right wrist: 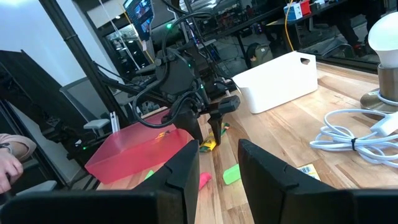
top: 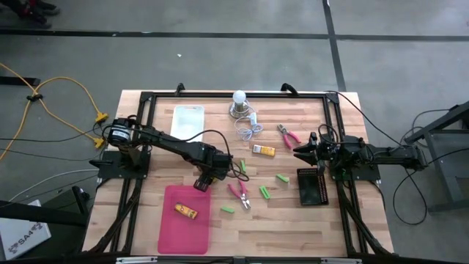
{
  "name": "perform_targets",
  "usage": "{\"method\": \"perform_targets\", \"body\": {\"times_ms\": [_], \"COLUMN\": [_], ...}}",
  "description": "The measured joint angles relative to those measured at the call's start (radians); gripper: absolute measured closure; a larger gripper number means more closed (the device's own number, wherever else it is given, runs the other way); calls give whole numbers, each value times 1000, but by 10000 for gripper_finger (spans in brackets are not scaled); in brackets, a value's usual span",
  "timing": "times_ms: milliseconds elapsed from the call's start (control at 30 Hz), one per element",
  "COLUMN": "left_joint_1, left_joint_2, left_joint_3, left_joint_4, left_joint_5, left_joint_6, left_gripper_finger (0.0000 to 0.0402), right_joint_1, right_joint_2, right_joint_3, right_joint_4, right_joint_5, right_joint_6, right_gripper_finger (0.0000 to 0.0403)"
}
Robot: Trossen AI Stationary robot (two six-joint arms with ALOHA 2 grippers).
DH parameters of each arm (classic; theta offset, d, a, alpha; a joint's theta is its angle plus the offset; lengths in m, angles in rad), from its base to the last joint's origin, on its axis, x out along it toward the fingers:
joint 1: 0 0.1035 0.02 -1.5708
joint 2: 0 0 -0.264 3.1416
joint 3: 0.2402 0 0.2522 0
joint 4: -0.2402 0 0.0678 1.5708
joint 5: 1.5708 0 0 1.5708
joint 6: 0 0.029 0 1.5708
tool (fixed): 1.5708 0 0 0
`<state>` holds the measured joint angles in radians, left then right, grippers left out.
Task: Pick & Place School Supplies
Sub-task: Put the bottom crayon box into the pink bin
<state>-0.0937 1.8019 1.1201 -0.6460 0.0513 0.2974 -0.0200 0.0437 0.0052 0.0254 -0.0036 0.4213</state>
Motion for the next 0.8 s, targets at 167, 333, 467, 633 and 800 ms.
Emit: {"method": "perform_targets", "body": {"times_ms": [167, 333, 467, 633, 800], "left_joint_1": [0, 0, 0, 0, 0], "left_joint_2": [-4, -34, -63, -107, -142], "left_joint_3": [0, 0, 0, 0, 0], "left_joint_4": [-1, -2, -16, -49, -73], "left_joint_5": [1, -18, -51, -87, -107], "left_joint_6": [-7, -7, -6, -6, -7], "left_gripper_finger": [212, 212, 212, 212, 212], "right_joint_1": [0, 0, 0, 0, 0], "right_joint_2": [0, 0, 0, 0, 0], "right_joint_3": [0, 0, 0, 0, 0], "right_joint_4": [0, 0, 0, 0, 0], "right_joint_5": [0, 0, 0, 0, 0], "right_joint_6": [0, 0, 0, 0, 0], "right_gripper_finger": [302, 302, 302, 302, 302]}}
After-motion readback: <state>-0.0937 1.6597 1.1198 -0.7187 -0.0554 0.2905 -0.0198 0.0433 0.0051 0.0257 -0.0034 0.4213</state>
